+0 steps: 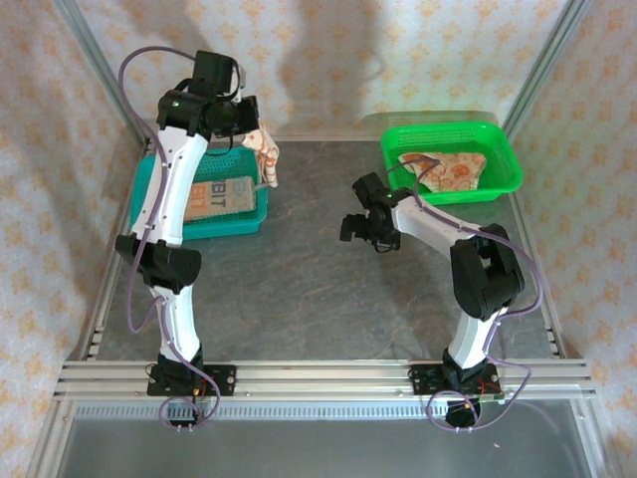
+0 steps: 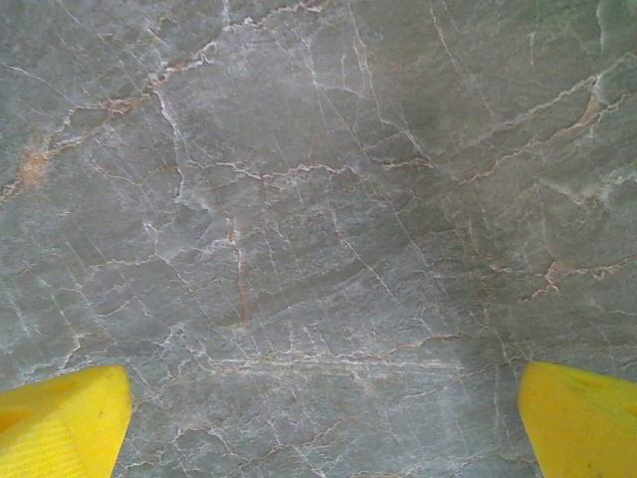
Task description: Fold and stack the towels
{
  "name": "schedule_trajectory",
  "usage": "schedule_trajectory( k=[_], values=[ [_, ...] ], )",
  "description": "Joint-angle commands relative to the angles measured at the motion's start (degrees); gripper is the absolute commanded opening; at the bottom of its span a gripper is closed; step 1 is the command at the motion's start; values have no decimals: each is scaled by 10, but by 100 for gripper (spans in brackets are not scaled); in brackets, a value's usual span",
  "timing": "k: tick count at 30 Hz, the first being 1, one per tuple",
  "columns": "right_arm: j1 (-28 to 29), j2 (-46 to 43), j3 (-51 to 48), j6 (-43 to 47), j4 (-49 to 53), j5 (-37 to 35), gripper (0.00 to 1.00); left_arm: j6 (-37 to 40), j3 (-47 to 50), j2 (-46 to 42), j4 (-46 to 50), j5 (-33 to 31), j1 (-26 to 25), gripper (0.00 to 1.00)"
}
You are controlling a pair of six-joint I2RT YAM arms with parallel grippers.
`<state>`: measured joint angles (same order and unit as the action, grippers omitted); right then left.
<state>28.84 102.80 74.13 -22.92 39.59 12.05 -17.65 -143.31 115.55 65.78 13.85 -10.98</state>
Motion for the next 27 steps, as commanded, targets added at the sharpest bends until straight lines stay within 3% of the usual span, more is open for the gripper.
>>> schedule_trajectory(
  k=[1, 9, 13, 27],
  values=[
    [2, -23, -7, -10, -8, -4, 99, -37, 15, 3, -32, 37, -6, 0],
    [2, -24, -20, -14, -14, -5, 99, -53, 24, 15, -58, 53, -32, 0],
    [3, -26, -22, -15, -15, -7, 99, -36, 19, 19, -43, 22, -31, 0],
    [3, -27, -26, -19, -19, -5, 99, 44, 26, 2, 57, -36, 33, 0]
  ],
)
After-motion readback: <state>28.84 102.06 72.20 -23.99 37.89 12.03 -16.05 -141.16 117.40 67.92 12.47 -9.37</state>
